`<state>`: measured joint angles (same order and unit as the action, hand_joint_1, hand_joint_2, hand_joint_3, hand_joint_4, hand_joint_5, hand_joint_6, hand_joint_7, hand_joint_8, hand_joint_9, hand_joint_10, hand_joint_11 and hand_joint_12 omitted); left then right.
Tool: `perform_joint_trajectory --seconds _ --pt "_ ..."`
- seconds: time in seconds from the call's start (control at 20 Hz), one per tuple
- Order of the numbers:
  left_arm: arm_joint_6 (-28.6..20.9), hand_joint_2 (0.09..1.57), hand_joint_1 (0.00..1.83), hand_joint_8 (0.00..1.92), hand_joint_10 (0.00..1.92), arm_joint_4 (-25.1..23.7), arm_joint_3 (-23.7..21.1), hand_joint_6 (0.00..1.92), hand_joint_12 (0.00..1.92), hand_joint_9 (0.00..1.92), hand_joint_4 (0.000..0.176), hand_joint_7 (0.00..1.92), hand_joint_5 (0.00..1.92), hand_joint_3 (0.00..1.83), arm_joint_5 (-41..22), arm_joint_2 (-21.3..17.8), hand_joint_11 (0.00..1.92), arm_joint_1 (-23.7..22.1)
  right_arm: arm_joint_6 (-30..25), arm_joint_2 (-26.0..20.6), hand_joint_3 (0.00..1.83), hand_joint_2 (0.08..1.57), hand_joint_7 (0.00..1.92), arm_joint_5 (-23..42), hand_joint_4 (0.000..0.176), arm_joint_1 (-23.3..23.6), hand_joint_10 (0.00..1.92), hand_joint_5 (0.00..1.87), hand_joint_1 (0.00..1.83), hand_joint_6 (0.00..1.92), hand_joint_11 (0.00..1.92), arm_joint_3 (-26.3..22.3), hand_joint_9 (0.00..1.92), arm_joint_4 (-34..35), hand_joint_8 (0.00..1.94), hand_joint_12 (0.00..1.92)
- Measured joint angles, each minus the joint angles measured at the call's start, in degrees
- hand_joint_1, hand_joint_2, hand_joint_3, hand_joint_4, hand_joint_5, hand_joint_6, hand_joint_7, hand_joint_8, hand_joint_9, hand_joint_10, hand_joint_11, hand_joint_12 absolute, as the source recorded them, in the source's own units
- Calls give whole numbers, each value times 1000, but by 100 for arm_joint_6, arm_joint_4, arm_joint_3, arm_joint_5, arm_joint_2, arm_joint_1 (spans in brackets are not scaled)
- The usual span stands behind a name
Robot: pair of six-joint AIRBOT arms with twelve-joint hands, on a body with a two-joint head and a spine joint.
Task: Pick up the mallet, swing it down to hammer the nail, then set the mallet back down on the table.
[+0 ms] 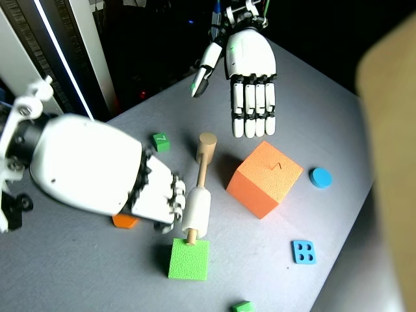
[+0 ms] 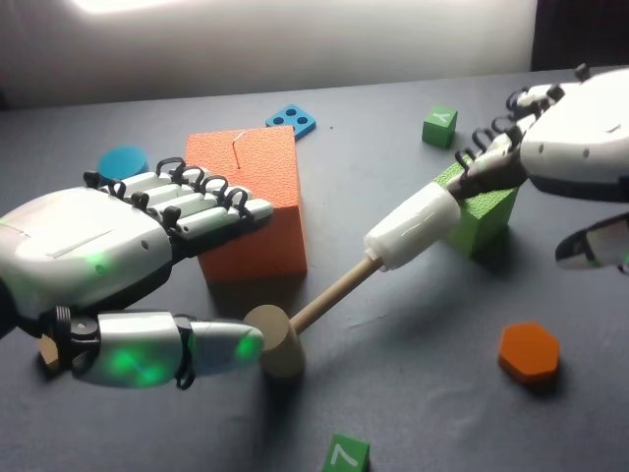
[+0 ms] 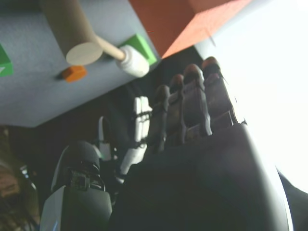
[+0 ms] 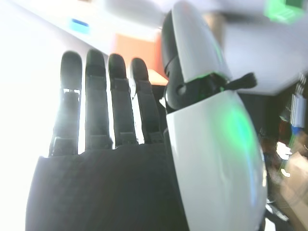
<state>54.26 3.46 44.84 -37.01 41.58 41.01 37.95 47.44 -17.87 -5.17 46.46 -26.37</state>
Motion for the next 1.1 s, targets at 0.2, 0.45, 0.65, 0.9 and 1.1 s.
perform_joint_trajectory --seconds 0.2,0.45,0.65,0.9,1.1 --pt "-4 1192 0 3 4 -70 168 5 45 104 0 106 105 0 -68 61 62 44 -321 586 0 1043 360 -160 0 33 17 388 1293 7 0 442 358 -7 1 1251" --pt "0 1191 0 6 3 -101 435 8 48 108 0 122 121 0 -83 249 62 105 -328 1285 0 1023 267 -59 0 15 0 290 1353 0 0 1014 249 -46 0 1076" --pt "-4 1193 0 2 2 -138 566 3 47 99 0 117 115 0 -74 330 53 107 -396 1777 0 1011 191 -33 0 -66 1 225 1385 1 0 1270 164 -66 0 883" --pt "4 1202 0 1 1 -149 734 2 46 85 0 99 104 3 -98 435 37 101 -678 2142 0 990 191 -55 0 -260 4 217 1392 1 0 1676 169 -55 2 906" --pt "4 1194 0 4 5 -157 813 4 52 86 0 98 103 0 -111 514 44 74 -686 2398 0 987 190 -74 0 -363 3 219 1397 4 0 1888 175 -74 3 903"
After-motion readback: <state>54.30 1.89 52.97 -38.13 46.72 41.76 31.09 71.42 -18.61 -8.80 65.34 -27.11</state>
